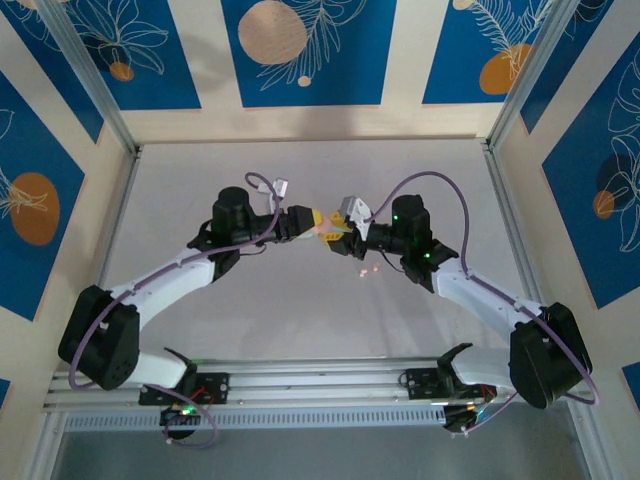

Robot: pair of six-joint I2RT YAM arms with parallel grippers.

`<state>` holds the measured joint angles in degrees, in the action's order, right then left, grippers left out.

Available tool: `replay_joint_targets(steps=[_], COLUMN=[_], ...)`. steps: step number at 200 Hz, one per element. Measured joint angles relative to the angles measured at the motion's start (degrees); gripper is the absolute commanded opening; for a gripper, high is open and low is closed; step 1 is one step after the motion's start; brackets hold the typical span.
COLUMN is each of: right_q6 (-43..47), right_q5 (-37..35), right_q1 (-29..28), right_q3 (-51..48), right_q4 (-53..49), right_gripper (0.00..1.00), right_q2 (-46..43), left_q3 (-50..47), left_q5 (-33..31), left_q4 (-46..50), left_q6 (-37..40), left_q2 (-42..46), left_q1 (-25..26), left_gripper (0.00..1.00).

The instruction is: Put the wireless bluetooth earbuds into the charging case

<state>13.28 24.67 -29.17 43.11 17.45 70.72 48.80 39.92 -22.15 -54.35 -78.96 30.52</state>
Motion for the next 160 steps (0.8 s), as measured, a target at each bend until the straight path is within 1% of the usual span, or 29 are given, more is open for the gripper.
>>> replay_joint_targets(steps=[23,38,50,73,99,124,141,150,160], right_q6=[-2.2,-3.8,-4.7,-6.3,-7.2,-7.6,-7.6,-7.6,-7.5], right_q5=[3.8,7.0,9.5,14.0,18.1,20.2,20.9,20.9,21.0], right_q1=[1.6,2.5,2.9,3.1,3.1,3.1,3.1,3.0,2.9], right_q3=[1.3,2.9,4.5,6.9,8.7,9.3,9.3,9.3,9.3], right_q4=[-1.2,-2.7,-3.8,-5.8,-7.7,-8.6,-9.5,-9.9,-10.4], right_gripper=[0.33,0.33,0.33,0.33,0.33,0.33,0.33,0.33,0.33], right_q2=[0.0,0.2,0.7,1.2,1.3,1.3,1.3,1.3,1.2], left_q3=[0.0,-1.0,-2.2,-4.8,-5.2,-5.2,-5.2,-5.1,-5.1], left_q5=[-1.8,-2.5,-2.5,-1.1,1.4,4.3,5.5,5.8,6.3], left_q4=[2.9,2.9,1.9,-1.3,-1.3,-1.0,-1.0,-1.2,-1.3], left_q6=[6.9,13.8,19.3,30.1,40.2,45.9,47.5,48.1,48.3], left_q2=[3.3,7.0,9.9,13.4,13.7,13.4,13.0,12.9,12.7], left_q1=[0.0,0.0,0.0,0.0,0.0,0.0,0.0,0.0,0.0], left_gripper=[0.67,0.7,0.7,0.7,0.7,0.69,0.64,0.59,0.55])
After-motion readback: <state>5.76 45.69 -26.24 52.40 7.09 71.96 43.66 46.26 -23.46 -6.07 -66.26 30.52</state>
